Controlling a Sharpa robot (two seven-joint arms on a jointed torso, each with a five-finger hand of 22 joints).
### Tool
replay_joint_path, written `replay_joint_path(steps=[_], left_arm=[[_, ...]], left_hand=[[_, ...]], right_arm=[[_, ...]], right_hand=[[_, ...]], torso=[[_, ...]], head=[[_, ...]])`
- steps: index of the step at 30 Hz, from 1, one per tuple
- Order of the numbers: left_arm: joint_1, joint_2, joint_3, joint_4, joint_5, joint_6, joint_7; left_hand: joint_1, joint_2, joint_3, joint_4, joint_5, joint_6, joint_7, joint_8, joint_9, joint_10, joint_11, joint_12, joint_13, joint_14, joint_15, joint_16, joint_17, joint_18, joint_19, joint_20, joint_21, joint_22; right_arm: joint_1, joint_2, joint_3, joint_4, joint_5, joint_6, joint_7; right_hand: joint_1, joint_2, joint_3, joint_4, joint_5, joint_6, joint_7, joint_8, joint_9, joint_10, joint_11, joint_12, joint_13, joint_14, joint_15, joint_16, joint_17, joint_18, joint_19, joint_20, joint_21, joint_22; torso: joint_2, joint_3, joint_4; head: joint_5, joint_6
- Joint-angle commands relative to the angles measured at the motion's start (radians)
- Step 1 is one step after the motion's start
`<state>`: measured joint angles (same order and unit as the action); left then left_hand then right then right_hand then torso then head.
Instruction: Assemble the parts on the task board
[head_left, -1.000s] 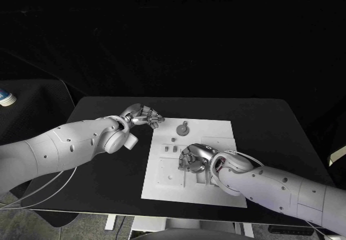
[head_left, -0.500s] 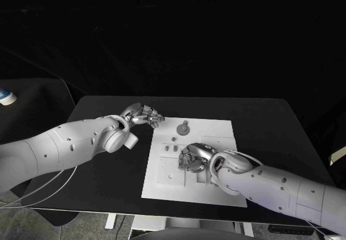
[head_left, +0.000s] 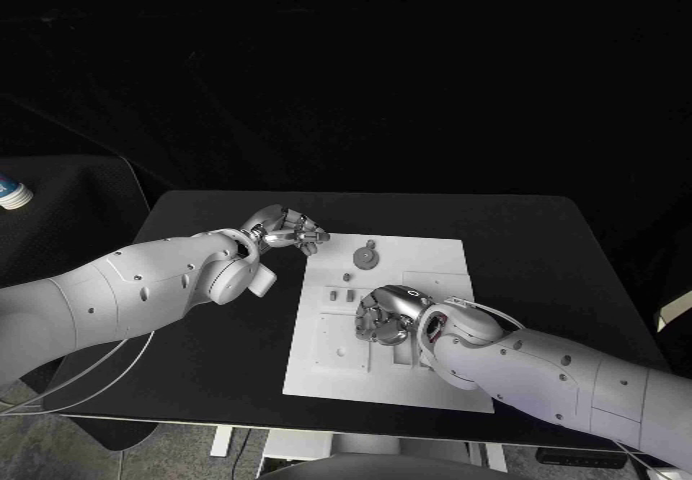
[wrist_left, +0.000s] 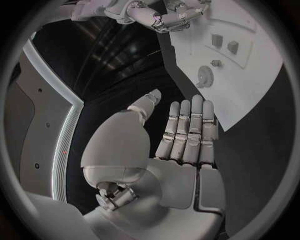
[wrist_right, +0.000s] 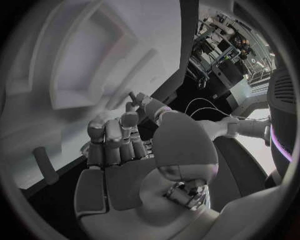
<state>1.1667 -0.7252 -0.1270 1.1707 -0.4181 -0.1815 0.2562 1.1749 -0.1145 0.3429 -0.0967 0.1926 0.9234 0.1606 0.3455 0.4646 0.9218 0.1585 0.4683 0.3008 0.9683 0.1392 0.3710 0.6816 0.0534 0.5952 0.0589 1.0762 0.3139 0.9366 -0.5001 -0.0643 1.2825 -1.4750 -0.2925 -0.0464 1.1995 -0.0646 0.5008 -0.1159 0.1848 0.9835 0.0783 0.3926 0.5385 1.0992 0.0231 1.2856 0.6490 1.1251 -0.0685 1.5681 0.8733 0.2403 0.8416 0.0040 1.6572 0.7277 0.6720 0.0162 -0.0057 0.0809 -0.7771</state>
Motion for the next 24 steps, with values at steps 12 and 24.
replay_joint_path(steps=[12,24], left_arm=[[0.001,0.002,0.001,0.003,0.003,0.002,0.003],[0.001,0.001,0.001,0.003,0.003,0.004,-0.002]], left_hand=[[-0.007,0.006,-0.005,0.001,-0.002,-0.004,-0.003,-0.003,0.001,-0.006,-0.002,-0.007,0.002,-0.006,0.002,-0.006,-0.001,0.008,-0.009,0.001,-0.007,0.002],[-0.007,0.005,-0.006,0.001,-0.002,-0.004,-0.003,-0.003,0.001,-0.006,-0.002,-0.007,0.002,-0.007,0.003,-0.007,-0.002,0.008,-0.009,0.001,-0.007,0.002]], right_arm=[[-0.002,0.006,-0.009,-0.001,-0.067,0.06,-0.013],[-0.002,0.006,-0.012,0.0,-0.069,0.026,-0.02]], right_hand=[[0.001,0.008,0.003,0.002,0.003,0.073,0.058,0.003,0.003,0.006,0.001,0.002,-0.002,0.004,-0.001,0.002,0.001,0.012,0.006,-0.001,0.143,0.001],[-0.009,-0.033,-0.003,-0.008,0.002,0.025,0.068,-0.032,-0.012,-0.003,0.003,-0.004,-0.007,-0.002,0.0,0.0,0.001,0.013,0.003,-0.001,0.139,0.004]], torso=[[0.0,0.0008,0.0],[0.0,0.0006,0.0]], head=[[-0.002,-0.004],[-0.002,-0.006]])
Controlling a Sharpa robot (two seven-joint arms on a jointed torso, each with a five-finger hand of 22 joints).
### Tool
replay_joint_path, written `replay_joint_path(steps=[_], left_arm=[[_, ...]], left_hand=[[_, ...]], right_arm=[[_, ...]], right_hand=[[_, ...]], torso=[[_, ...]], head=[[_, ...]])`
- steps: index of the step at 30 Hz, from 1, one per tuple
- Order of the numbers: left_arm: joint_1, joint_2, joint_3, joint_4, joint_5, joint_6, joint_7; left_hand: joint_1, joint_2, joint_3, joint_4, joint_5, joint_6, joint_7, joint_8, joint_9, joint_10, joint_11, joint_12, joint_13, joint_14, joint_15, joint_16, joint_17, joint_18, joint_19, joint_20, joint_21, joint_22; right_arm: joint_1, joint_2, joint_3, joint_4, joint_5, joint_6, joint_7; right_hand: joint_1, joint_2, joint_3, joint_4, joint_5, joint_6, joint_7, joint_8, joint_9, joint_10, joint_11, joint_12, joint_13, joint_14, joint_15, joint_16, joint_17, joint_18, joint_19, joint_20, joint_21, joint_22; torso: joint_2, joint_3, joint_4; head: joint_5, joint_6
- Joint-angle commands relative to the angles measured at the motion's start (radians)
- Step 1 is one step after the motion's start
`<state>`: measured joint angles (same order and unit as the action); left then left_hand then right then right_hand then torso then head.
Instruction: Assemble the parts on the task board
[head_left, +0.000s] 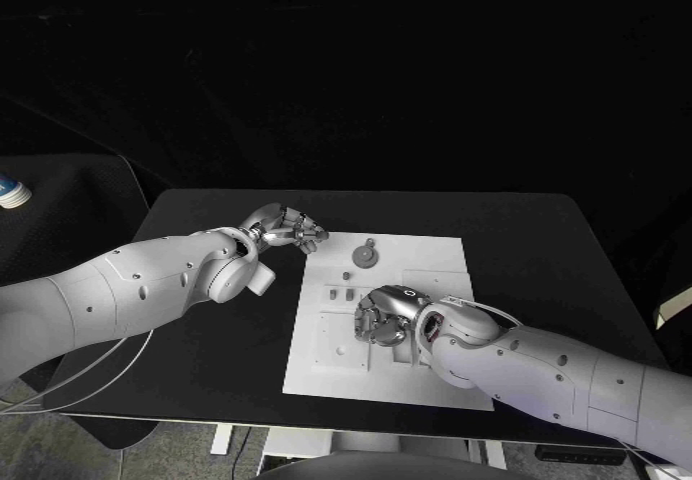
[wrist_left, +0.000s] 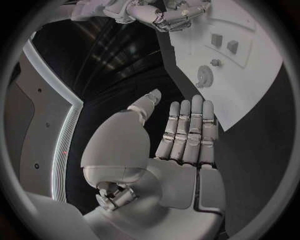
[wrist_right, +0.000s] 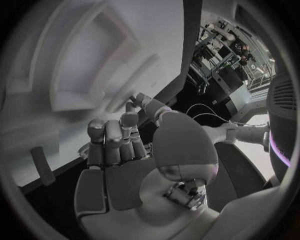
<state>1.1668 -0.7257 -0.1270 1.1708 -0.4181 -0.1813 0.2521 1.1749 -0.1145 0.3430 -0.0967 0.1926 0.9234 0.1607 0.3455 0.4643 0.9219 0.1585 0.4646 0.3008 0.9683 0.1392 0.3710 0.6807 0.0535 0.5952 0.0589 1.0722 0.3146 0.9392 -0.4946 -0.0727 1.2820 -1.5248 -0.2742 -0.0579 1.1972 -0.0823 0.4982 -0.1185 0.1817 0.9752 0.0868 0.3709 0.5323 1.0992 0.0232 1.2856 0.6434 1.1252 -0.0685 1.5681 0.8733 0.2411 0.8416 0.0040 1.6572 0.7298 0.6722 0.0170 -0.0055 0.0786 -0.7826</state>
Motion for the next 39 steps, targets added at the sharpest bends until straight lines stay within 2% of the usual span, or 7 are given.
replay_joint_path(steps=[1,6,12,31,39], left_arm=[[0.001,0.001,0.001,0.003,0.003,0.004,0.002],[0.001,0.0,0.001,0.003,0.003,0.005,0.001],[0.001,-0.001,0.001,0.002,0.003,0.006,0.0],[0.001,-0.001,0.0,-0.002,0.003,0.007,-0.001],[0.001,-0.001,0.0,-0.006,0.003,0.005,0.003]], left_hand=[[-0.007,0.005,-0.006,0.001,-0.002,-0.004,-0.003,-0.003,0.001,-0.006,-0.002,-0.004,0.002,-0.007,0.003,-0.007,-0.001,0.008,-0.009,0.001,-0.003,0.001],[-0.007,0.005,-0.006,0.001,-0.002,-0.004,-0.003,-0.003,0.001,-0.006,-0.002,-0.004,0.002,-0.008,0.003,-0.008,-0.001,0.008,-0.009,0.001,-0.004,0.001],[-0.007,0.005,-0.006,0.001,-0.002,-0.004,-0.003,-0.003,0.001,-0.007,-0.002,-0.005,0.002,-0.008,0.003,-0.008,-0.002,0.008,-0.01,0.001,-0.004,0.001],[-0.007,0.005,-0.006,0.001,-0.002,-0.004,-0.003,-0.003,0.001,-0.007,-0.002,-0.006,0.002,-0.009,0.003,-0.01,-0.002,0.008,-0.01,0.001,-0.004,0.001],[-0.007,0.004,-0.006,0.001,-0.002,-0.004,-0.003,-0.003,0.001,-0.007,-0.002,-0.006,0.002,-0.009,0.003,-0.011,-0.002,0.008,-0.01,0.001,-0.004,0.001]], right_arm=[[-0.004,0.0,-0.004,0.0,-0.019,0.008,-0.009],[-0.004,-0.001,-0.004,0.002,-0.019,0.008,-0.013],[-0.004,-0.007,-0.004,0.005,-0.019,0.002,-0.016],[-0.004,-0.035,-0.004,0.038,-0.025,-0.029,-0.024],[0.002,-0.073,-0.002,0.09,-0.014,-0.066,-0.019]], right_hand=[[-0.007,-0.017,0.0,-0.006,0.005,0.03,0.06,-0.013,-0.006,-0.004,0.004,-0.004,-0.002,-0.002,0.0,0.0,0.001,0.012,0.003,-0.001,0.139,0.002],[-0.015,-0.038,-0.005,-0.007,0.004,-0.035,0.07,-0.051,-0.024,-0.018,0.007,-0.009,-0.006,-0.011,0.002,-0.003,0.001,0.012,0.0,-0.001,0.135,0.003],[-0.014,-0.051,-0.01,-0.01,0.004,-0.08,0.075,-0.07,-0.036,-0.032,0.011,-0.012,-0.008,-0.019,0.004,-0.004,0.002,0.012,-0.006,-0.001,0.132,0.003],[-0.012,-0.055,-0.011,-0.013,0.004,-0.088,0.075,-0.073,-0.038,-0.036,0.011,-0.013,-0.008,-0.021,0.004,-0.004,0.002,0.012,-0.007,-0.001,0.132,0.003],[-0.01,-0.056,-0.012,-0.014,0.004,-0.089,0.075,-0.073,-0.038,-0.037,0.011,-0.013,-0.009,-0.022,0.004,-0.004,0.002,0.012,-0.007,-0.001,0.132,0.003]], torso=[[0.0,-0.0002,-0.0002],[0.0,-0.0001,0.0002],[0.0,0.0002,-0.0001],[0.0,0.0005,-0.0005],[-0.001,0.0007,-0.0011]], head=[[0.0,0.0],[-0.001,0.0],[-0.002,0.0],[-0.007,-0.001],[-0.009,0.001]])
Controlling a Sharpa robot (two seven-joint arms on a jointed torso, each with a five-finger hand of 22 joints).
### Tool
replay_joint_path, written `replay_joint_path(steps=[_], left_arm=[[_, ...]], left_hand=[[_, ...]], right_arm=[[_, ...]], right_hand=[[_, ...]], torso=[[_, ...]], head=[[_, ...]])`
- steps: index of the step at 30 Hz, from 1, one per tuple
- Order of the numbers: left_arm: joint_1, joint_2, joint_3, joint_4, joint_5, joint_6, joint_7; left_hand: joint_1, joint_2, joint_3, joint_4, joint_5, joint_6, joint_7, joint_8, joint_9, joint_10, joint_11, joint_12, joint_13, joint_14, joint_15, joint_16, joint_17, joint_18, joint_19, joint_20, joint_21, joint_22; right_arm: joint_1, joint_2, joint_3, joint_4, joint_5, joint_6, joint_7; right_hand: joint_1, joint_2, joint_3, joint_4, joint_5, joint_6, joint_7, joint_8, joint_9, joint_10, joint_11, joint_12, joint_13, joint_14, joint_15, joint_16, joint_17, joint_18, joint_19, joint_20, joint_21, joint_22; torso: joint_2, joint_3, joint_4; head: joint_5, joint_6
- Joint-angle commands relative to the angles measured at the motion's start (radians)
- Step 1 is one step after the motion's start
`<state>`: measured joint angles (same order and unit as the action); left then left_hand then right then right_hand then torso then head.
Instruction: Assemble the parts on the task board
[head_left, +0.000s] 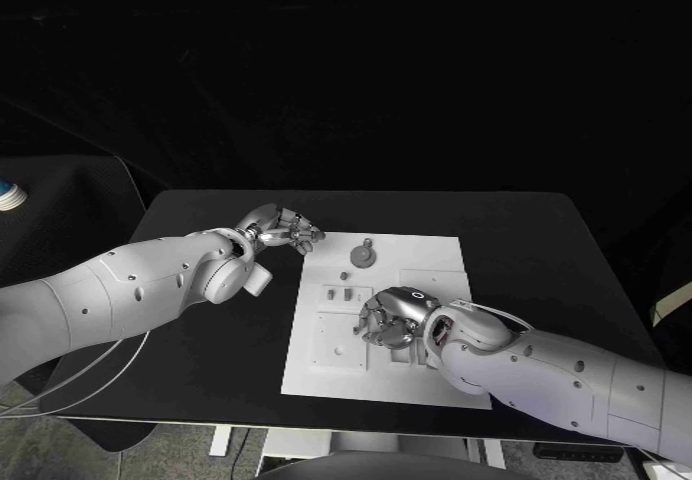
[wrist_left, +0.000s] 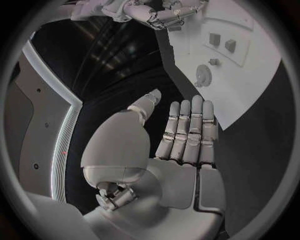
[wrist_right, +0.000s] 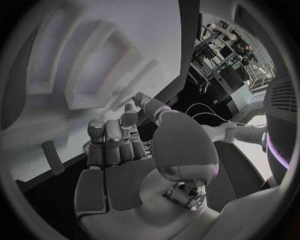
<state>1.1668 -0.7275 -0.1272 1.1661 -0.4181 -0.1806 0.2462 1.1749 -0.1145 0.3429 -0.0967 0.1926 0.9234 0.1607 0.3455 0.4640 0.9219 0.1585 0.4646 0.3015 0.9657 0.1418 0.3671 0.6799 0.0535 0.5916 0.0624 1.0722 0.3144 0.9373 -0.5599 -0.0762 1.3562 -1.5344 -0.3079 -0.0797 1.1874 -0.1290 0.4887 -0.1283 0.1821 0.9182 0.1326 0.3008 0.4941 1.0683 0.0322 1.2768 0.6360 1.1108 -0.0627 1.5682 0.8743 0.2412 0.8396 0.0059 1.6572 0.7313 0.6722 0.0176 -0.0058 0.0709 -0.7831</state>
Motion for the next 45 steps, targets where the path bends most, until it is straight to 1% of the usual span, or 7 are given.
replay_joint_path(steps=[1,12,18,27,32,37,45], left_arm=[[0.001,0.001,0.001,-0.002,0.003,0.004,0.01],[0.001,0.0,0.0,-0.008,0.003,0.002,0.013],[0.001,0.002,0.0,-0.008,0.003,-0.001,0.019],[0.001,-0.002,0.0,-0.002,0.004,-0.012,0.026],[0.001,-0.002,0.0,-0.004,0.004,-0.013,0.03],[0.001,-0.002,0.0,-0.003,0.004,-0.011,0.032],[0.0,-0.001,0.0,-0.006,0.004,-0.008,0.032]], left_hand=[[-0.007,0.004,-0.006,0.001,-0.002,-0.004,-0.003,-0.003,0.002,-0.007,-0.002,-0.006,0.001,-0.007,0.001,-0.007,-0.002,0.008,-0.007,-0.003,-0.004,0.002],[-0.007,0.004,-0.006,0.001,-0.002,-0.004,-0.003,-0.003,0.002,-0.008,-0.002,-0.007,0.001,-0.007,0.001,-0.008,-0.002,0.008,-0.007,-0.003,-0.005,0.002],[-0.007,0.004,-0.006,0.0,-0.002,-0.004,-0.003,-0.003,0.002,-0.008,-0.002,-0.007,0.001,-0.008,0.001,-0.008,-0.002,0.007,-0.007,-0.003,-0.005,0.002],[-0.006,0.004,-0.007,0.0,-0.002,-0.004,-0.003,-0.003,0.002,-0.008,-0.002,-0.008,0.001,-0.008,0.001,-0.009,-0.002,0.007,-0.007,-0.003,-0.005,0.002],[-0.006,0.003,-0.007,0.0,-0.002,-0.004,-0.003,-0.003,0.002,-0.008,-0.002,-0.008,0.002,-0.008,0.001,-0.009,-0.002,0.007,-0.007,-0.003,-0.005,0.002],[-0.006,0.003,-0.007,0.0,-0.002,-0.004,-0.003,-0.003,0.002,-0.008,-0.002,-0.008,0.002,-0.008,0.001,-0.01,-0.003,0.007,-0.007,-0.003,-0.005,0.002],[-0.006,0.003,-0.007,0.0,-0.002,-0.003,-0.003,-0.003,0.002,-0.008,-0.002,-0.008,0.002,-0.008,0.001,-0.01,-0.003,0.007,-0.008,-0.003,-0.005,0.002]], right_arm=[[0.006,-0.013,0.003,0.022,0.003,-0.039,0.005],[0.049,-0.093,0.054,0.112,0.076,-0.055,0.009],[0.085,-0.154,0.079,0.122,0.116,-0.046,0.004],[0.101,-0.236,0.081,0.094,0.166,-0.043,0.017],[0.101,-0.248,0.077,0.078,0.166,-0.032,0.012],[0.095,-0.239,0.07,0.052,0.156,-0.021,0.017],[0.072,-0.219,0.069,0.019,0.136,0.004,0.017]], right_hand=[[-0.001,-0.009,-0.002,-0.004,0.004,-0.032,0.03,-0.003,0.0,-0.006,0.002,-0.004,-0.001,-0.007,-0.002,-0.004,0.001,0.012,-0.005,-0.003,0.132,0.001],[-0.002,-0.014,-0.005,-0.004,0.003,-0.033,0.03,-0.002,0.0,-0.006,0.003,-0.003,-0.001,-0.007,-0.002,-0.003,0.002,0.012,-0.005,-0.003,0.132,0.002],[-0.007,-0.017,-0.009,-0.001,0.003,-0.031,0.029,0.001,0.0,-0.005,0.003,-0.001,0.0,-0.007,-0.002,-0.002,0.002,0.012,-0.005,-0.002,0.133,0.002],[-0.011,-0.022,-0.014,0.0,0.003,-0.03,0.029,0.003,0.0,-0.007,0.004,-0.001,-0.001,-0.008,-0.001,-0.002,0.003,0.011,-0.006,-0.002,0.133,0.003],[-0.022,-0.031,-0.025,0.003,0.002,-0.028,0.029,0.006,0.0,-0.012,0.006,-0.002,-0.002,-0.013,0.0,-0.003,0.002,0.01,-0.009,-0.001,0.132,0.003],[-0.042,-0.045,-0.049,0.003,0.002,-0.045,0.031,0.002,-0.005,-0.026,0.01,-0.004,-0.003,-0.025,0.004,-0.005,0.003,0.007,-0.019,0.0,0.129,0.003],[-0.065,-0.065,-0.087,0.006,0.003,-0.163,0.04,-0.021,-0.034,-0.07,0.022,-0.006,-0.005,-0.059,0.013,-0.007,0.005,0.003,-0.042,0.002,0.118,-0.002]], torso=[[-0.001,0.0001,-0.0006],[-0.001,0.0002,-0.0016],[-0.001,0.0002,-0.0009],[0.001,-0.0004,0.0019],[0.0,0.0028,-0.003],[0.001,0.003,-0.0004],[0.003,0.0027,0.0019]], head=[[-0.002,0.003],[-0.01,0.015],[-0.017,0.025],[-0.022,0.038],[-0.022,0.04],[-0.027,0.04],[-0.025,0.037]])
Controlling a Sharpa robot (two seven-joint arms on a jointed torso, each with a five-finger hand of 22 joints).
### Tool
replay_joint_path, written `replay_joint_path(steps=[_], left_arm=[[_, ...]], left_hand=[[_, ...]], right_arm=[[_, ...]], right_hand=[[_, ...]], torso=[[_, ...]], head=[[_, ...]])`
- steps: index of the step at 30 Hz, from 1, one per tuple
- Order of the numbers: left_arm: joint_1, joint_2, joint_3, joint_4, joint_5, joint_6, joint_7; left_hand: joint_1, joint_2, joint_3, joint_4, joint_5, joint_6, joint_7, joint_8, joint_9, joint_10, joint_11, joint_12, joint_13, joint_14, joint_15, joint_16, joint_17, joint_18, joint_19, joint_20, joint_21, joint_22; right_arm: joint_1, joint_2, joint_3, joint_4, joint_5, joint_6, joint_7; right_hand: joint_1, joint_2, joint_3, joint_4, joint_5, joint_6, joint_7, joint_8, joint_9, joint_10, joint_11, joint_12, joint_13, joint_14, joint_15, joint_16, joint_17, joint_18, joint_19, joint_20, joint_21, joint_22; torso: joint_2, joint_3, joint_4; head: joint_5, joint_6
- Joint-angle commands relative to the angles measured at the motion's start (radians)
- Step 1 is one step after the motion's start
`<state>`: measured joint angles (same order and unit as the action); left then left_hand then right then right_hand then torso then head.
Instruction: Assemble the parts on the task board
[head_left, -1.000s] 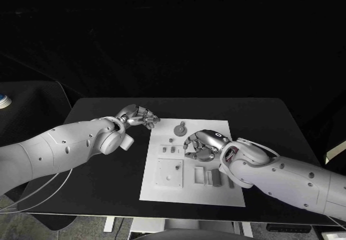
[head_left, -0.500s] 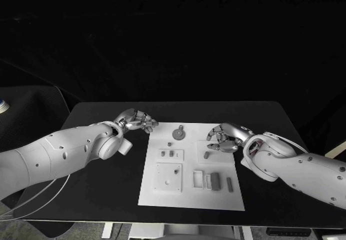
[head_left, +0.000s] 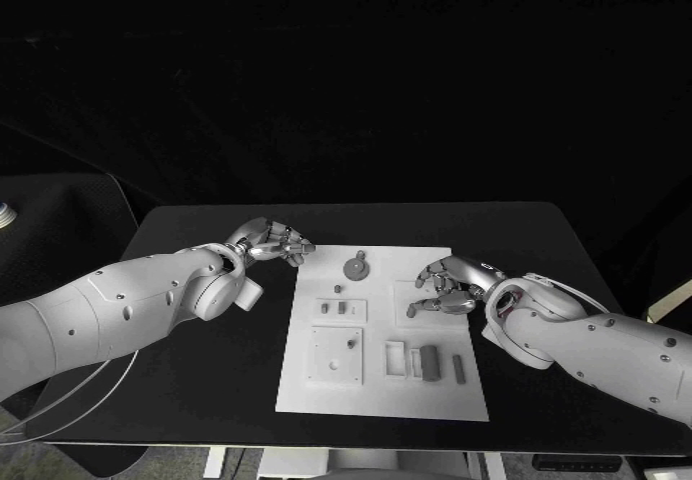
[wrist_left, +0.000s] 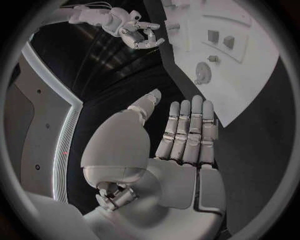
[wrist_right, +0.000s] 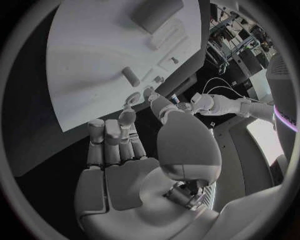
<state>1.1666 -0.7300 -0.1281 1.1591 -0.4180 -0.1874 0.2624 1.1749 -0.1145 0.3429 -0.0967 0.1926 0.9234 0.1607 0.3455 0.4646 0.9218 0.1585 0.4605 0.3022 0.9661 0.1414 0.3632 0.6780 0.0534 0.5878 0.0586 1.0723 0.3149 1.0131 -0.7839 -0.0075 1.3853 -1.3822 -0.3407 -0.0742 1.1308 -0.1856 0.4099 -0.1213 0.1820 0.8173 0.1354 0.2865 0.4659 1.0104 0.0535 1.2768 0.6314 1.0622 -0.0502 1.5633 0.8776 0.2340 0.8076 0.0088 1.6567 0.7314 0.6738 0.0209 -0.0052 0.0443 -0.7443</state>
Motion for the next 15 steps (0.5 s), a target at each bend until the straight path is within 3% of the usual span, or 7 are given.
replay_joint_path(steps=[1,6,15], left_arm=[[0.001,0.001,0.0,0.001,0.004,-0.001,0.016],[0.0,0.001,0.0,0.0,0.004,0.0,0.016],[0.0,0.003,0.0,-0.001,0.004,0.003,0.016]], left_hand=[[-0.006,0.003,-0.007,0.0,-0.002,-0.003,-0.003,-0.003,0.001,-0.007,-0.002,-0.004,0.001,-0.008,0.001,-0.007,-0.001,0.008,-0.004,0.001,-0.005,0.001],[-0.006,0.003,-0.007,0.0,-0.002,-0.003,-0.003,-0.003,0.001,-0.007,-0.002,-0.005,0.001,-0.008,0.001,-0.007,-0.001,0.008,-0.004,0.001,-0.005,0.001],[-0.005,0.003,-0.007,0.0,-0.002,-0.003,-0.003,-0.003,0.001,-0.007,-0.002,-0.005,0.001,-0.009,0.001,-0.007,-0.001,0.008,-0.004,0.001,-0.005,0.002]], right_arm=[[-0.006,0.007,0.0,-0.013,-0.018,0.041,0.012],[-0.016,0.014,-0.003,-0.017,-0.025,0.058,0.016],[-0.03,0.037,-0.007,-0.041,-0.034,0.053,0.023]], right_hand=[[-0.009,-0.011,-0.011,0.0,0.003,-0.078,0.038,-0.008,-0.01,-0.019,0.003,-0.006,-0.001,-0.015,0.002,-0.003,0.002,0.01,-0.011,0.0,0.119,-0.002],[-0.021,-0.016,-0.03,0.001,0.002,-0.116,0.039,-0.007,-0.019,-0.039,0.009,-0.004,0.0,-0.03,0.006,-0.003,0.004,0.008,-0.016,0.0,0.119,-0.002],[-0.014,-0.001,-0.035,-0.003,0.003,-0.105,0.038,0.009,-0.016,-0.044,0.01,0.002,0.003,-0.034,0.008,0.001,0.006,0.009,-0.016,0.0,0.122,-0.001]], torso=[[0.001,-0.0012,0.0016],[0.0,-0.0018,0.0006],[-0.001,-0.003,0.0001]], head=[[0.002,-0.004],[0.005,-0.007],[0.005,-0.009]])
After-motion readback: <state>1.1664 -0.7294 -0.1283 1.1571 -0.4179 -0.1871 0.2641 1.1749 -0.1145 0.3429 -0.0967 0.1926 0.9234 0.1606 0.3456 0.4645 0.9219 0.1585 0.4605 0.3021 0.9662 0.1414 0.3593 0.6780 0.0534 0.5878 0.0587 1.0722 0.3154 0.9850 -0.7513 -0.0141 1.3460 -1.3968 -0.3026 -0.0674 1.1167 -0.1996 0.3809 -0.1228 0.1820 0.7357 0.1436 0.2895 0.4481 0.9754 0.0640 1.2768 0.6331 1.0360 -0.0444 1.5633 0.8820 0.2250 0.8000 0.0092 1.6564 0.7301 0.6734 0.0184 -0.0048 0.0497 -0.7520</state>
